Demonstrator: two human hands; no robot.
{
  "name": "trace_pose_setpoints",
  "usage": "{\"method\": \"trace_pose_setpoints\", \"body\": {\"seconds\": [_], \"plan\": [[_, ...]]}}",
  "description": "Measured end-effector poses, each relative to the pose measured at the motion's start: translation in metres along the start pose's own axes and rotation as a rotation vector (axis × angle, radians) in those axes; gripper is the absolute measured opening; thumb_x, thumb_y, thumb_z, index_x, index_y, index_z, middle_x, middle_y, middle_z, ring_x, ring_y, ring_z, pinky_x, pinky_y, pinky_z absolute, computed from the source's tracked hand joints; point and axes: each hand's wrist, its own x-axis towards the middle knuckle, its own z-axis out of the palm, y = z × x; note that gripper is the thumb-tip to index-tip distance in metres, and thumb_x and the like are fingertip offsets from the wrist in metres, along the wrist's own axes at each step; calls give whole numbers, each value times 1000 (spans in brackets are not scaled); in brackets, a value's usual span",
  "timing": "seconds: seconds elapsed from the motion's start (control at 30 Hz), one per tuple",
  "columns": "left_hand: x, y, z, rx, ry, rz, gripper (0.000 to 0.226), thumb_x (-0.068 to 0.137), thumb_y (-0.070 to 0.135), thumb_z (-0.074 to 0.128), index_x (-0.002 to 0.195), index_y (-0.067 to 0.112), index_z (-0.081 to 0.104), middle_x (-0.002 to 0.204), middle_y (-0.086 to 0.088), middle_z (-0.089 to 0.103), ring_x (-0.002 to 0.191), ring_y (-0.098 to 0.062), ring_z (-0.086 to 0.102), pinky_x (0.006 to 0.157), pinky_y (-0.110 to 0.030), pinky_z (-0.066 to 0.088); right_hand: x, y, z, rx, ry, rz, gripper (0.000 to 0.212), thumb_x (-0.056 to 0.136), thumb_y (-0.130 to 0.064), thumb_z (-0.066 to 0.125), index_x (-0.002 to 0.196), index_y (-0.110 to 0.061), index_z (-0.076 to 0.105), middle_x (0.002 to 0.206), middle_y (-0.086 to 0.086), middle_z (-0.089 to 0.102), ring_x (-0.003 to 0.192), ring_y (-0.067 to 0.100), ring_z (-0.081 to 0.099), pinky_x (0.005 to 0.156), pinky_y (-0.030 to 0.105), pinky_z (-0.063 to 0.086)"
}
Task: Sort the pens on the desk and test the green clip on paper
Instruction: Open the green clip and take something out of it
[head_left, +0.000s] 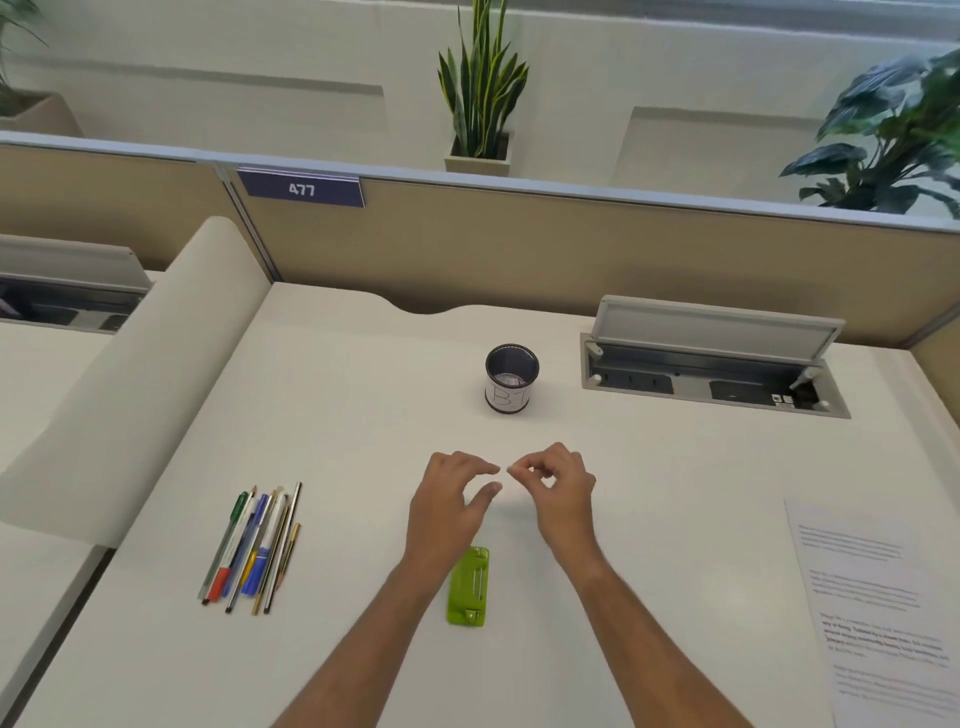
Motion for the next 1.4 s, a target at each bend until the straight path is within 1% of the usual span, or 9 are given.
{"method": "trace_pose_setpoints", "body": {"seconds": [0.1, 0.17, 0.33, 0.53, 0.83, 1.0, 1.07, 1.23, 1.4], "plan": [[23, 4, 4, 6, 12, -25, 13, 97, 35, 77, 111, 37, 78, 110, 22, 72, 112, -6, 58, 78, -30, 57, 39, -22, 5, -10, 59, -35, 25, 89, -23, 85, 73, -35, 70, 85, -8, 72, 89, 11, 59, 98, 57, 43], [40, 7, 7, 10, 16, -34, 14, 98, 34, 76, 112, 36, 78, 111, 22, 72, 111, -7, 59, 77, -33, 58, 66, -32, 10, -31, 88, -49, 26, 89, -22, 85, 74, -37, 70, 85, -6, 72, 90, 16, 60, 94, 56, 45], [90, 12, 15, -110, 73, -143, 13, 97, 22, 78, 109, 27, 81, 111, 16, 77, 104, -14, 64, 87, -34, 56, 121, -46, 20, -167, 88, -61, 12, 91, -27, 83, 80, -26, 77, 84, -10, 65, 94, 17, 56, 87, 43, 36], [123, 12, 26, -284, 121, -261, 9, 97, 22, 78, 105, 25, 81, 107, 16, 78, 103, -13, 67, 88, -33, 56, 162, -46, 29, -233, 92, 52, 8, 89, -25, 86, 85, -18, 83, 86, -7, 60, 91, 25, 65, 96, 59, 50], [109, -8, 38, -332, 124, -315, 11, 94, 19, 81, 102, 27, 81, 98, 20, 77, 101, -11, 69, 88, -32, 56, 186, -33, 33, -292, 19, 102, 9, 97, -30, 78, 96, -24, 85, 102, 0, 69, 100, 24, 67, 101, 56, 48], [100, -16, 34, -295, 103, -304, 13, 93, 20, 82, 100, 30, 80, 95, 22, 77, 98, -7, 69, 86, -30, 56, 183, -31, 34, -288, 9, 108, 18, 90, -22, 86, 79, -32, 76, 93, -5, 68, 90, 21, 68, 94, 54, 55], [95, -20, 30, -281, 85, -289, 14, 93, 19, 81, 99, 31, 80, 97, 25, 75, 96, -4, 68, 85, -28, 55, 182, -30, 33, -286, 28, 105, 11, 85, -20, 90, 81, -24, 81, 85, -8, 63, 84, 19, 66, 88, 50, 58], [77, -21, 21, -230, 2, -255, 16, 92, 22, 82, 99, 35, 79, 97, 26, 76, 95, -1, 67, 84, -28, 56, 179, -30, 30, -243, 59, 114, 23, 75, -15, 97, 77, -24, 76, 78, -6, 57, 68, 13, 53, 68, 34, 50], [45, -30, 3, -41, -259, -118, 37, 85, 42, 85, 119, 45, 71, 114, 28, 69, 114, 3, 58, 94, -24, 51, 171, -30, 26, -166, 38, 91, 5, 92, -19, 82, 96, -20, 85, 88, 1, 59, 78, 12, 57, 72, 25, 42]]}}
